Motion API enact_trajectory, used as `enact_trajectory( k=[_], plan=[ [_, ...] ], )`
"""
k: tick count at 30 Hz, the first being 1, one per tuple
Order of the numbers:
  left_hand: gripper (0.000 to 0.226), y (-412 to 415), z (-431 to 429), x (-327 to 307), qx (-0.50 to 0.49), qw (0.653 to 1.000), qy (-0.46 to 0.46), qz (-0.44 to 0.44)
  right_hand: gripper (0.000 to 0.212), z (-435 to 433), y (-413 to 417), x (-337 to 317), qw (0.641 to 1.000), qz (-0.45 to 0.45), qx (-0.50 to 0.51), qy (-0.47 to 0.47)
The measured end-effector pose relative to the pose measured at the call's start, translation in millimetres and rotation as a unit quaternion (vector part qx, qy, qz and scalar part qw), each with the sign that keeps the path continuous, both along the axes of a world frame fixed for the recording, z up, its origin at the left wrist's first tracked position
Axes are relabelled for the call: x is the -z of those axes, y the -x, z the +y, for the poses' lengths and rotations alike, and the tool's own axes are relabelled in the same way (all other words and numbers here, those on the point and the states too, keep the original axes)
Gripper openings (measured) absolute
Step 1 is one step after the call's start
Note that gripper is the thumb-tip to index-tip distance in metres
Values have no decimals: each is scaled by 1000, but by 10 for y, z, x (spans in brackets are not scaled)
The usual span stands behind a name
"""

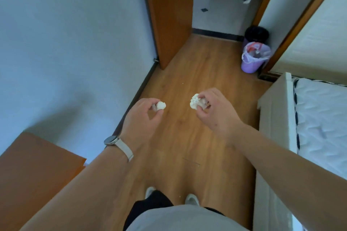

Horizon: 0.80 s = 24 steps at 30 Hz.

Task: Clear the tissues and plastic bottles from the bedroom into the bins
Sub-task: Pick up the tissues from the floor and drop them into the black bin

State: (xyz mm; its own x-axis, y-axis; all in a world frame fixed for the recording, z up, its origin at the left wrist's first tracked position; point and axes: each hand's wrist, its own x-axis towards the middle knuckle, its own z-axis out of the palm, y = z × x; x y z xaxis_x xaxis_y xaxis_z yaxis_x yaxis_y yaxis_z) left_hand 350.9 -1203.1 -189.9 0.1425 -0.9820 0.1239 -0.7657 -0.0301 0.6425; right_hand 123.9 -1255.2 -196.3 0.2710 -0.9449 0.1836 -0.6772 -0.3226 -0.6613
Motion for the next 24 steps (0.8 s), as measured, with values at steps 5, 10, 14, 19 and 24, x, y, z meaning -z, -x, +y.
enact_trajectory(
  k=[5, 10, 14, 19, 24],
  plan=[
    [24, 206, -628, 14, 90, 996, 18, -7, 23, -207, 338, -21, 997, 5, 79, -19],
    [25, 220, -1358, 140, 160, 987, 7, -1, 21, -637, 391, 6, 991, 21, 134, -21],
    [26, 58, -2100, 237, 215, 976, 17, 13, 23, -1159, 217, -15, 980, 26, 194, -41],
    [26, -301, -3044, 207, 244, 969, 29, 27, 23, -1930, -203, -96, 974, 44, 216, -45],
    [26, -625, -3790, 188, 270, 962, 20, 31, 22, -2564, -526, -218, 965, 54, 254, -25]
  ],
)
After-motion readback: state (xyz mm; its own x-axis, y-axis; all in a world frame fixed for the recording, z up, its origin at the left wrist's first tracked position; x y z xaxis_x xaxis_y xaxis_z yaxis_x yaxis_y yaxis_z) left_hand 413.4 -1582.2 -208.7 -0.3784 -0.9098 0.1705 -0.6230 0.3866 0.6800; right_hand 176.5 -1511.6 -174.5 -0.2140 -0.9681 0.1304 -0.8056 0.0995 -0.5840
